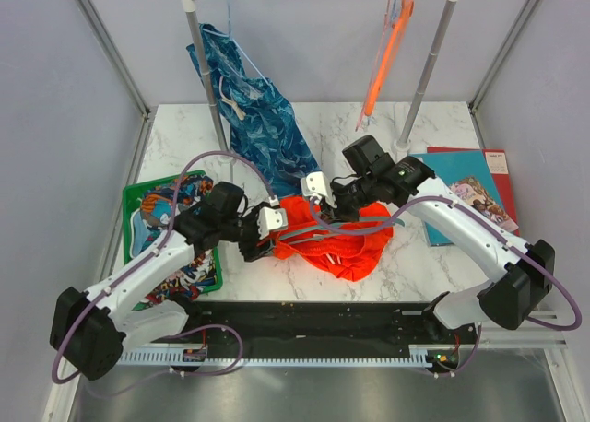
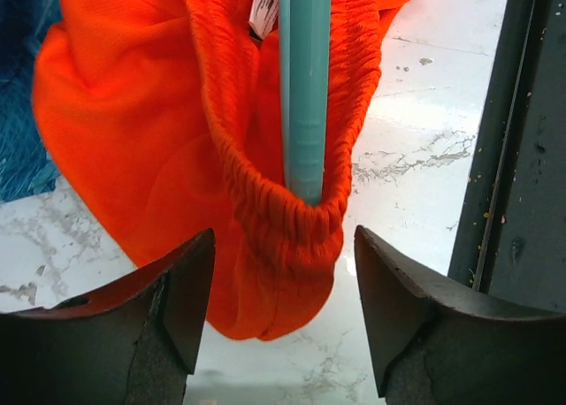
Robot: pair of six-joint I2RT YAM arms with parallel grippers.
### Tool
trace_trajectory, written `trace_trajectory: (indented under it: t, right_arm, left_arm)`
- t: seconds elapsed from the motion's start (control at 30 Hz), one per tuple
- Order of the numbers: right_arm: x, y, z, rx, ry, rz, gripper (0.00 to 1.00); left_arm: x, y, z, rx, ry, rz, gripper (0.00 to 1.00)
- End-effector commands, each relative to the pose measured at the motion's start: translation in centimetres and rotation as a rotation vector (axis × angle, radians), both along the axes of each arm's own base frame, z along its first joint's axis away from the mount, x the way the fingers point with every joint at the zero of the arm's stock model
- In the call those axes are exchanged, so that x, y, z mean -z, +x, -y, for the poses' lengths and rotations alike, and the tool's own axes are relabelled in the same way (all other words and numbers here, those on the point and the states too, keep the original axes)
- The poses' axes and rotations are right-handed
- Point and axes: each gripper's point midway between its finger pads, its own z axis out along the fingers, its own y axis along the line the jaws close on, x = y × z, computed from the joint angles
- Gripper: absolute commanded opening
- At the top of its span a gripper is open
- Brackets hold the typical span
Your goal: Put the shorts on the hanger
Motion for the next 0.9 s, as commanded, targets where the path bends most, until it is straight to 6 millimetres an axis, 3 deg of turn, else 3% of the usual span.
trace_trajectory:
  t: [0.0,0.07,0.1,0.17,0.27,0.3,0.37,0.4,0.5,0.53,0.6,0.7,0.77,0.8,0.87]
  right_arm:
    - [-2.8,-0.5,-1.4,-0.06,0.12,0.052,0.0]
    - [-3.0,-0.7,-1.4,-0.063,0.135,0.059,0.0]
    - [-3.2,-0.6,-1.6,-0.061,0.146,0.07,0.0]
    - [-3.4,-0.6,-1.5,-0.06,0.15,0.08,0.0]
    - [-3.6,-0.2,-1.5,-0.031,0.155,0.088,0.0]
    - [-3.8,0.1,-1.5,-0.003,0.159,0.088,0.14]
    - [-4.1,0.3,-1.0,0.096,0.165,0.021,0.39]
    - [-4.4,0.6,-0.7,0.149,0.177,-0.006,0.62]
    - [-5.7,1.2,1.4,0.363,0.228,-0.074,0.71]
    - [-6.9,1.5,2.7,0.428,0.262,-0.059,0.72]
    - [-7.4,1.6,4.9,0.556,0.271,-0.037,0.71]
    - [-6.7,1.2,7.7,0.628,0.225,0.03,0.62]
    - [-4.2,1.0,9.0,0.688,0.136,0.003,0.51]
    - [-2.7,2.2,10.6,0.787,0.06,0.029,0.46]
    - [0.9,2.0,12.1,0.822,-0.071,0.006,0.47]
  left_arm:
    - [-1.9,1.0,2.8,0.069,-0.094,0.043,0.67]
    - [-1.6,0.7,3.5,0.088,-0.098,0.024,0.59]
    - [-1.5,0.5,3.6,0.094,-0.099,0.014,0.48]
    - [-1.4,0.5,3.8,0.09,-0.104,0.006,0.39]
    - [-1.7,0.2,3.9,0.074,-0.121,-0.02,0.14]
    - [-1.9,0.1,4.0,0.049,-0.13,-0.046,0.02]
    - [-1.8,0.1,3.9,0.01,-0.133,-0.078,0.02]
    - [-1.7,0.0,3.8,-0.023,-0.137,-0.111,0.02]
    - [-1.6,0.3,3.6,-0.098,-0.136,-0.156,0.02]
    - [-1.5,0.4,3.5,-0.115,-0.131,-0.165,0.02]
    - [-1.5,0.5,3.4,-0.149,-0.135,-0.185,0.02]
    - [-1.6,0.7,3.4,-0.194,-0.139,-0.21,0.02]
    - [-1.6,0.8,3.5,-0.215,-0.14,-0.239,0.02]
    - [-1.6,0.9,3.6,-0.222,-0.14,-0.246,0.02]
    - [-1.7,0.9,3.7,-0.226,-0.146,-0.258,0.02]
